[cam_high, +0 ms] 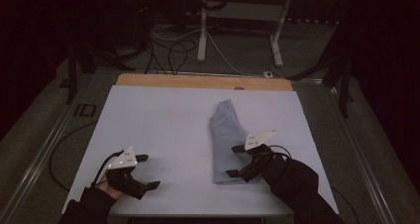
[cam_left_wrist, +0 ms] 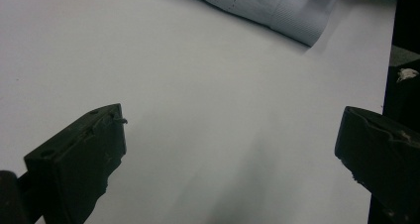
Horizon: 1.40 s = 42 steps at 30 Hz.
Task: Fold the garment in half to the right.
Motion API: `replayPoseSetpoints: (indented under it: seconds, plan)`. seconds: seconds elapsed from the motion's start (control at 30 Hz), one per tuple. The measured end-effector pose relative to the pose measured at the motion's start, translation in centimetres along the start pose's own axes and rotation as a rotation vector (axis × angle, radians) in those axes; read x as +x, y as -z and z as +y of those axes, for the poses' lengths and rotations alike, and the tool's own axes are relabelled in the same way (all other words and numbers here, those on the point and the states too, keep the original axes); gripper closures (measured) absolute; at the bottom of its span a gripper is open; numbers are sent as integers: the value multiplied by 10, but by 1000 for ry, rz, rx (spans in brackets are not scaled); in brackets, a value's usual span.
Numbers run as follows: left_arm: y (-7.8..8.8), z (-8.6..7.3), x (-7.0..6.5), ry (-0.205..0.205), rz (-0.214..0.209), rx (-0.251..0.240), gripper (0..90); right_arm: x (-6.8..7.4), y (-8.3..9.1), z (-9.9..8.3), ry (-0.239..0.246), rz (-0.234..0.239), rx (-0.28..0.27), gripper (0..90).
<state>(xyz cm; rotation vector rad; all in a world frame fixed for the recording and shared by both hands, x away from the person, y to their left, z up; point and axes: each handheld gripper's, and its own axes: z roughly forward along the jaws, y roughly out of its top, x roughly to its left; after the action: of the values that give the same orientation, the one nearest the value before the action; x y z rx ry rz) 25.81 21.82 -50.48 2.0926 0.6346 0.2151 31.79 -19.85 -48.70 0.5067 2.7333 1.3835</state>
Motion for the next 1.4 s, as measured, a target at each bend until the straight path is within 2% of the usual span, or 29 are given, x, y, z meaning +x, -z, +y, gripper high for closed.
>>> replayPoseSetpoints:
  seconds: [0.2, 0.37, 0.53, 0.67, 1.07, 1.4]
  plan:
    - [1, -1, 0, -5, -4, -3, 6, -3, 6, -4, 3, -50, -42, 86]
    - [2, -2, -1, -7, -10, -5, 6, -6, 15, -11, -17, -86, -66, 85]
    - [4, -1, -1, -10, -10, -14, 6, -9, 23, -21, -35, -120, -61, 86]
    - [3, -2, -1, -12, -13, -11, 6, -12, 30, -30, -74, -139, -75, 86]
    - [7, -3, 1, -7, -6, -24, 6, -13, 50, -62, -139, -223, -75, 86]
    - [7, -4, 2, -7, -1, -26, 6, -11, 57, -82, -189, -249, -75, 88]
